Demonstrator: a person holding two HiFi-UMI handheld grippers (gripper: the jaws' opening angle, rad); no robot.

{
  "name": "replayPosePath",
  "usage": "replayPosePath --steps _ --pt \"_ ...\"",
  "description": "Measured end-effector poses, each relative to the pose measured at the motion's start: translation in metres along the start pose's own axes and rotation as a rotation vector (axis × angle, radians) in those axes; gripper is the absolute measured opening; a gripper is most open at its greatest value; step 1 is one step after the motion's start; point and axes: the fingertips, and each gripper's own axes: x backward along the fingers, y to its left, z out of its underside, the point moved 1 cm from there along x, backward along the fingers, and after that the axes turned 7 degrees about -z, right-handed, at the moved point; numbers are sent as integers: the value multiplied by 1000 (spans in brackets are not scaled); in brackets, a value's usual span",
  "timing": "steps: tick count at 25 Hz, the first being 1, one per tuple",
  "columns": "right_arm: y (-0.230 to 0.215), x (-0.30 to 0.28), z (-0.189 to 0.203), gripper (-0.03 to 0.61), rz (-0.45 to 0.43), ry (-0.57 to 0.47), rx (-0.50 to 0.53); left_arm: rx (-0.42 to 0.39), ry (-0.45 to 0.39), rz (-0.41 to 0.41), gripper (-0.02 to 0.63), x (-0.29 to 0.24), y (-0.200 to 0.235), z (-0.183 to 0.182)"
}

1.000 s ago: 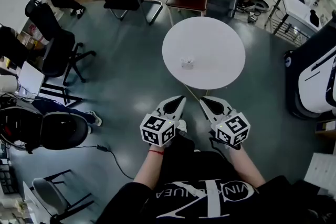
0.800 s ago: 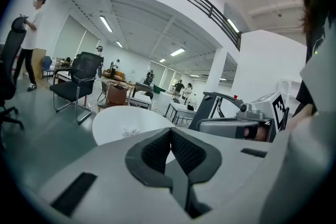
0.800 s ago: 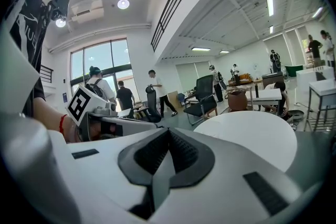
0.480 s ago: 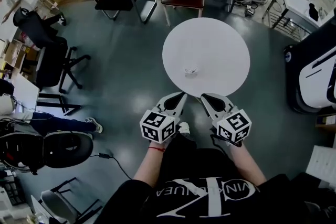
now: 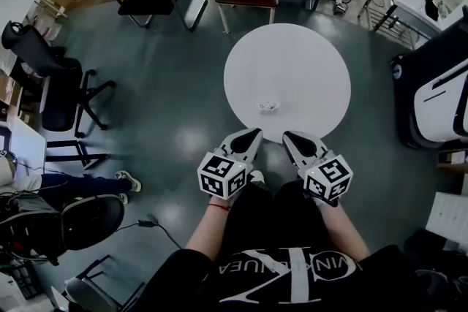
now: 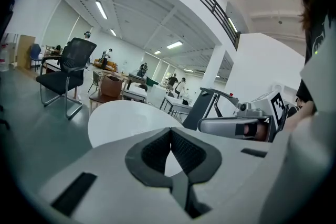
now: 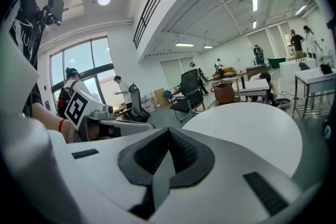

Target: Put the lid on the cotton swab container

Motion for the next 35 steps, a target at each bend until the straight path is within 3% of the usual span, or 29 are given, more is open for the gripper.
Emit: replayPosePath --steps 8,22,35 --pt "-17 -8 7 3 11 41 -25 11 51 32 8 -19 1 13" --pt "-62 -42 -10 3 -73 112 -34 24 113 -3 8 -55 22 8" --pt "-112 -74 -11 3 -92 210 -80 -8 245 -39 9 -84 44 29"
